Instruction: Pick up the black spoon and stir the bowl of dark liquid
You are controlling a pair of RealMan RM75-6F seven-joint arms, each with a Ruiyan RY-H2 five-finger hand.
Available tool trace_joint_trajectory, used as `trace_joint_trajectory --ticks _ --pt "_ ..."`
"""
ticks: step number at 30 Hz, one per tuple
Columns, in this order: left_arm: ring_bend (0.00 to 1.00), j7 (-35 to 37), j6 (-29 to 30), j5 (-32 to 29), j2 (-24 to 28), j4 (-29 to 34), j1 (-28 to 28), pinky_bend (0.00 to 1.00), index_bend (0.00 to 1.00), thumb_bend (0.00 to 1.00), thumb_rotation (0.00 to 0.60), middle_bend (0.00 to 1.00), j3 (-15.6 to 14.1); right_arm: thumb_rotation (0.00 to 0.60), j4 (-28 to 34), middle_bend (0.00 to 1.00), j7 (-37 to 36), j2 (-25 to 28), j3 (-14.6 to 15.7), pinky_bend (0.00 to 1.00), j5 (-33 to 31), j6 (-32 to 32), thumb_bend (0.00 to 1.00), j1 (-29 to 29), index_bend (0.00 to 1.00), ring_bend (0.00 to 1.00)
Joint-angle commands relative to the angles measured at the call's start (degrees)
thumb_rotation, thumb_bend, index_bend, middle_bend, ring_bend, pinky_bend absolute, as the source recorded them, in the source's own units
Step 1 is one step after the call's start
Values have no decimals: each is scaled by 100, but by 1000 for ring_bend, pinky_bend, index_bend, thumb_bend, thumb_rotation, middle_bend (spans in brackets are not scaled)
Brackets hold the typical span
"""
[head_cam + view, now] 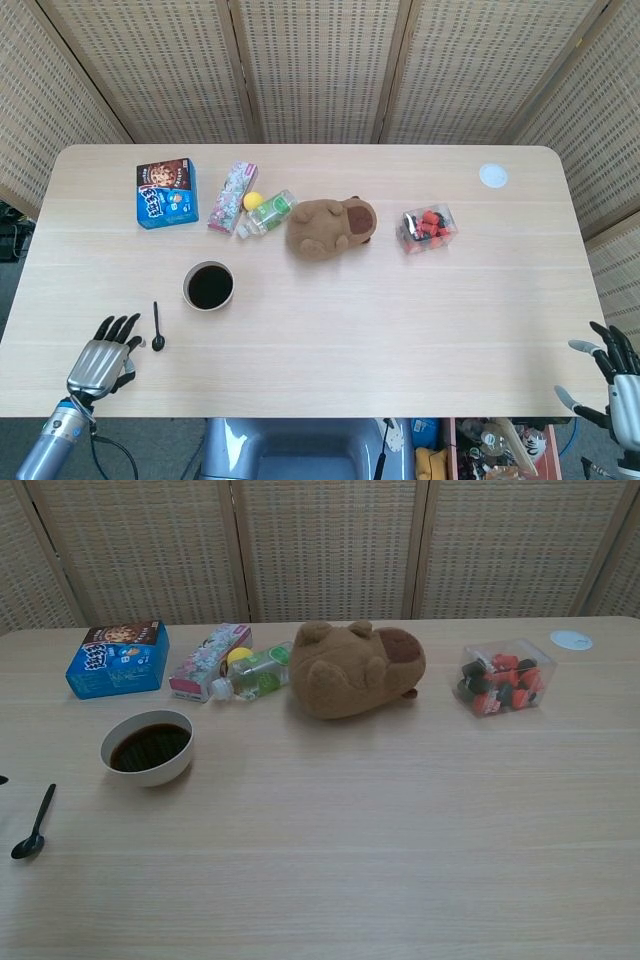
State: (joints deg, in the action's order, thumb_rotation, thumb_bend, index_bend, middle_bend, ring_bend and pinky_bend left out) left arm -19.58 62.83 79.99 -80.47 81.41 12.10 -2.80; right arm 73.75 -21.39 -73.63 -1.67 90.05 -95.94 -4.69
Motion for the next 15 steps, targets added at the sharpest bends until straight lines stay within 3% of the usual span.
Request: trace_joint_trajectory --ticks 1,15 --pt "0 -21 -70 -56 -83 -69 46 0 328 1000 292 0 -2 600 -6 213 -8 0 -5 236 -9 -7 300 -9 347 95" --pt "0 -75 -282 -244 -317 -226 162 0 328 1000 286 0 -34 600 -49 212 -34 -9 -10 236 -52 -16 299 -64 347 95"
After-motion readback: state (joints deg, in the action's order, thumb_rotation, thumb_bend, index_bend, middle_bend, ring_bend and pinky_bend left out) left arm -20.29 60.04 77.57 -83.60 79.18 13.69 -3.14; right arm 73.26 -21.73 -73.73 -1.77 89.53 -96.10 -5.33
